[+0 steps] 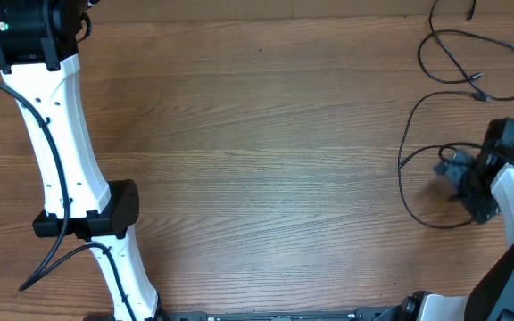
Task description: Untangle cables
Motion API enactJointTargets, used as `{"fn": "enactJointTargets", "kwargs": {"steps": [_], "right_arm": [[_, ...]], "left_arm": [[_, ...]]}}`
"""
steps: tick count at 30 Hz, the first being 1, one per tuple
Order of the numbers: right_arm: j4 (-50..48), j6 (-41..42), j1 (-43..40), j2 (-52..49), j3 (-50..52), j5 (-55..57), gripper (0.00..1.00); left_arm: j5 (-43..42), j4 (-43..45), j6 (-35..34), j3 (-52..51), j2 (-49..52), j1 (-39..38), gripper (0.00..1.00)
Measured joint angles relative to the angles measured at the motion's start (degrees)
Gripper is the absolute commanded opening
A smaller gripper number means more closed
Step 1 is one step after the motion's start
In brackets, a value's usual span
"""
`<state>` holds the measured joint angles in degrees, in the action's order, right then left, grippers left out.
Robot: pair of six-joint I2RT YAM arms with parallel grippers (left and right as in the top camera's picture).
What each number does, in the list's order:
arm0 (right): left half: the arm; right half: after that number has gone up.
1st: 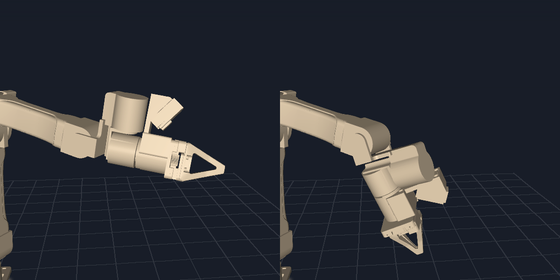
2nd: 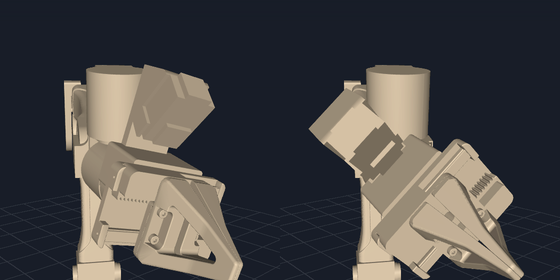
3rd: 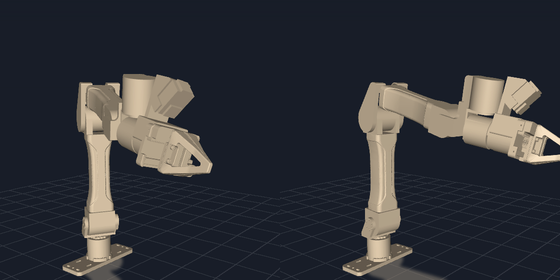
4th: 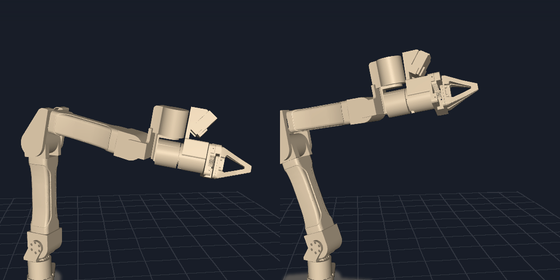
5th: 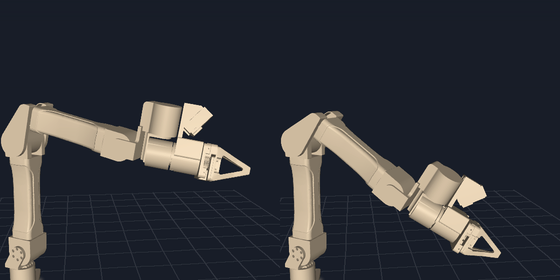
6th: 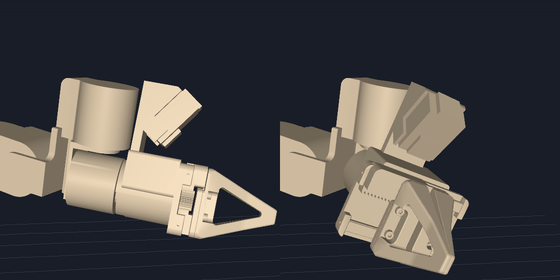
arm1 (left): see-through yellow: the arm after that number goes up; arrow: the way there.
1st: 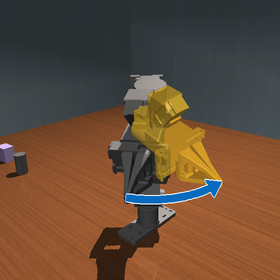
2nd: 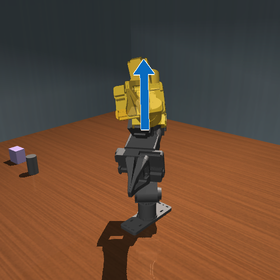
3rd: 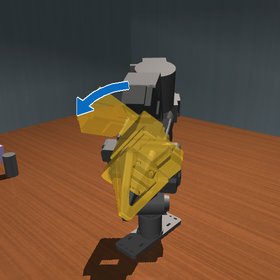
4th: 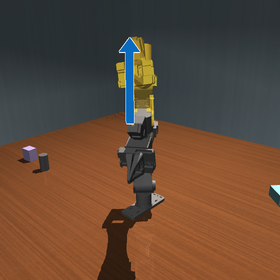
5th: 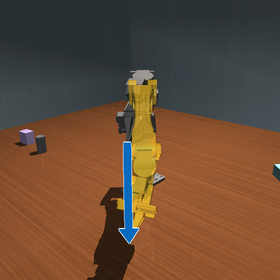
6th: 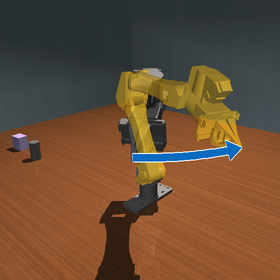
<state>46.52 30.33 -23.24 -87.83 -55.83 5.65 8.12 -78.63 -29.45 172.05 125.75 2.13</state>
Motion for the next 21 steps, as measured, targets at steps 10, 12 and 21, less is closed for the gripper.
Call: {"fn": "enactJointTargets", "kwargs": {"steps": [10,12,21], "right_arm": [[-13.88,2.45,-1.42,-3.87,-4.04,-5.22,1.0],[-14.36,3.56,-2.58,-6.62,-6.23,-5.51,1.0],[-10.08,5.16,-3.76,-21.33,-27.93,-8.28,1.0]], "left_arm": [[-0.02,-0.74,0.0,0.0,0.0,-0.66,1.0],[-0.02,-0.85,0.02,0.0,0.0,-0.66,0.99],[-0.02,-2.47,1.14,0.0,0.0,-0.66,1.0]]}}
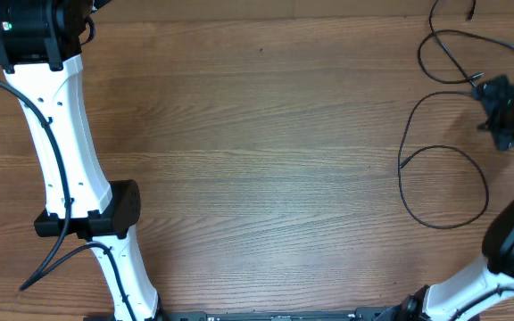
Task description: Untangle cables
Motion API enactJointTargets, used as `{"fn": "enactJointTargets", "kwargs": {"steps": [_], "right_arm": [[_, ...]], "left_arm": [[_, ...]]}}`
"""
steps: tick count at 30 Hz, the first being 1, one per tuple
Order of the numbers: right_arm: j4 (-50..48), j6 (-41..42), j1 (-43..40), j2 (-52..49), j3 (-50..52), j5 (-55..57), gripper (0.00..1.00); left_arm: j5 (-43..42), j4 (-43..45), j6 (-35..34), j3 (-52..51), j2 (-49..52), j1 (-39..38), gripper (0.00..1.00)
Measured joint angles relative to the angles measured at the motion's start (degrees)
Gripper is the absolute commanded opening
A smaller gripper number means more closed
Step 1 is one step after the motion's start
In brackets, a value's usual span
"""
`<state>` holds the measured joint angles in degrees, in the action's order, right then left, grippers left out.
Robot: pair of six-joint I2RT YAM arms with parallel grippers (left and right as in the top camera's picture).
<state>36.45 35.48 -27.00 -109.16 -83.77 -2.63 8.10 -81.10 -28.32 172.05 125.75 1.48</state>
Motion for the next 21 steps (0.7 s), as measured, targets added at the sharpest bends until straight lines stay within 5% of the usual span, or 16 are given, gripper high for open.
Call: {"fn": "enactJointTargets", "kwargs": {"steps": [6,21], "right_arm": [[3.74,1.18,0.02,-7.1,-10.62,-0.15,0.99],[3.45,12.28,0.0,-18.88,-13.75,-1.46,1.0]], "left_arm": [[0.02,-1.68,1.7,0.0,0.0,0.0,1.0],[0.24,-1.84,3.04,0.0,0.0,0.0,1.0]]}}
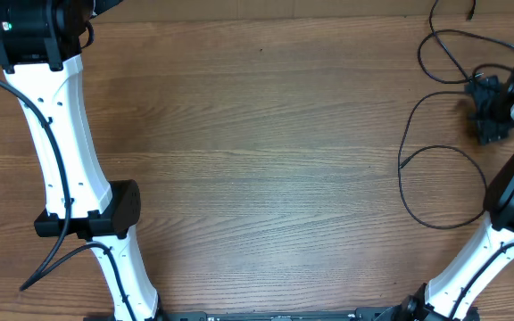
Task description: Untangle cables
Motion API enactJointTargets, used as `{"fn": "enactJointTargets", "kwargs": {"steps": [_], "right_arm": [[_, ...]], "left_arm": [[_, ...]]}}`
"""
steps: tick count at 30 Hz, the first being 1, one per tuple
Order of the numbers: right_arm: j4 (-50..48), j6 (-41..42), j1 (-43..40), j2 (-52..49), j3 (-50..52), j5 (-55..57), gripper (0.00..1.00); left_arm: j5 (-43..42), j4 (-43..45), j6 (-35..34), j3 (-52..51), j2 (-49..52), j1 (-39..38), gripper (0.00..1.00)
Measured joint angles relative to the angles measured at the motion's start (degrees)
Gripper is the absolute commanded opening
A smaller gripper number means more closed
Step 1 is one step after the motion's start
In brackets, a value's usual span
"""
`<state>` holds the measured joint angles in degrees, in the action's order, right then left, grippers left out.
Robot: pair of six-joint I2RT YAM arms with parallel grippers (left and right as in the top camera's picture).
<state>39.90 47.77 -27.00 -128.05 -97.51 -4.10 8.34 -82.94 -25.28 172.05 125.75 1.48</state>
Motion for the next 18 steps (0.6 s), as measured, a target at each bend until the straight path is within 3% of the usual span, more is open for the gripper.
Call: {"fn": "enactJointTargets", "kwargs": {"steps": [8,18], "right_arm": [[-12.83,3.5,0.0,-1.44,-3.5,-4.52,1.0],[-20.11,3.28,-0.57,-1.62,-3.85,-5.97,1.0]], "left_arm": [[0.46,0.0,1.95,0.0,0.0,0.0,1.0],[0.46,2.14,3.26,0.0,0.0,0.0,1.0]]}}
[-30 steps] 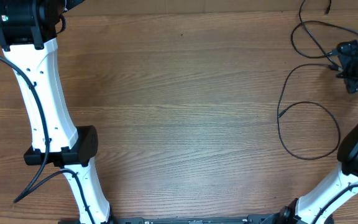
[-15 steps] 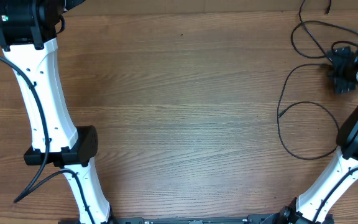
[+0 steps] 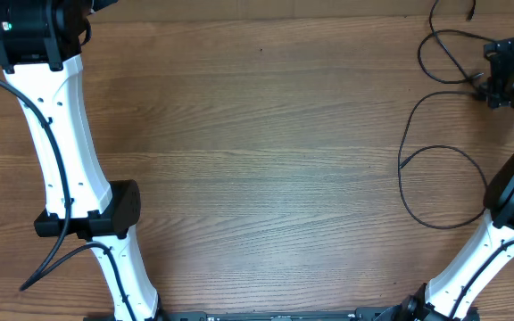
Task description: Untangle cables
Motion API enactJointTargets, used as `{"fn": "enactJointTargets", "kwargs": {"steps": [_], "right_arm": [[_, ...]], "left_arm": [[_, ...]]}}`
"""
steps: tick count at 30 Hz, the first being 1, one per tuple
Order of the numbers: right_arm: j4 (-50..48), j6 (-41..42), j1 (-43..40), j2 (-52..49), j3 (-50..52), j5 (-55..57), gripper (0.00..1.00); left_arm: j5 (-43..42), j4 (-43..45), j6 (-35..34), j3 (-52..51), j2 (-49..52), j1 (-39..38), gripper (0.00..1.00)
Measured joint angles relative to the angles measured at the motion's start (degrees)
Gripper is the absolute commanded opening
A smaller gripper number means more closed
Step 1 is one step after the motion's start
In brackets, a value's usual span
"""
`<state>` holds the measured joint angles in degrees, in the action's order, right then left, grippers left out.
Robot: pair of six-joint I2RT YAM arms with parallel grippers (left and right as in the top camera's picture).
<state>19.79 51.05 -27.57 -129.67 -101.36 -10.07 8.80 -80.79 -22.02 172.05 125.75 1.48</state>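
Thin black cables lie at the right end of the wooden table (image 3: 266, 169). A lower cable loop (image 3: 402, 183) rounds back up towards a plug end (image 3: 477, 79). An upper cable loop (image 3: 428, 65) crosses near that plug, and another cable strand (image 3: 435, 12) runs off the far edge. My right gripper (image 3: 500, 64) hovers right of the plug, over the upper loop's right side; its jaws are too dark and small to read. The left arm (image 3: 56, 134) reaches off the top left corner, so its gripper is out of view.
The left arm's white links and black joint (image 3: 114, 209) stand along the left side, with its own black hose (image 3: 56, 254) hanging near the front. The right arm's white link runs along the right edge.
My right gripper has moved from beside the plug end, about mid-height on the right edge, towards the far edge, and now sits over the upper loop. The cables lie as they did.
At first my right gripper was low, over the right side of the lower loop, which looked drawn in. Then it was higher, near the plug end, and the lower loop lay round and whole. It stayed by the plug, and now is farther back over the upper loop.
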Motion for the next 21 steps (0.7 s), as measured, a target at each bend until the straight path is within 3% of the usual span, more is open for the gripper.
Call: {"fn": "enactJointTargets", "kwargs": {"steps": [10,21], "right_arm": [[-5.75,-0.09,-0.15,-4.55,-0.13,-0.42,1.0],[-5.4,-0.07,-0.15,-6.12,-0.5,-1.51,1.0]], "left_arm": [[0.0,1.51,0.0,0.0,0.0,0.0,0.99],[0.0,1.97,0.0,0.0,0.0,0.0,1.0]]}}
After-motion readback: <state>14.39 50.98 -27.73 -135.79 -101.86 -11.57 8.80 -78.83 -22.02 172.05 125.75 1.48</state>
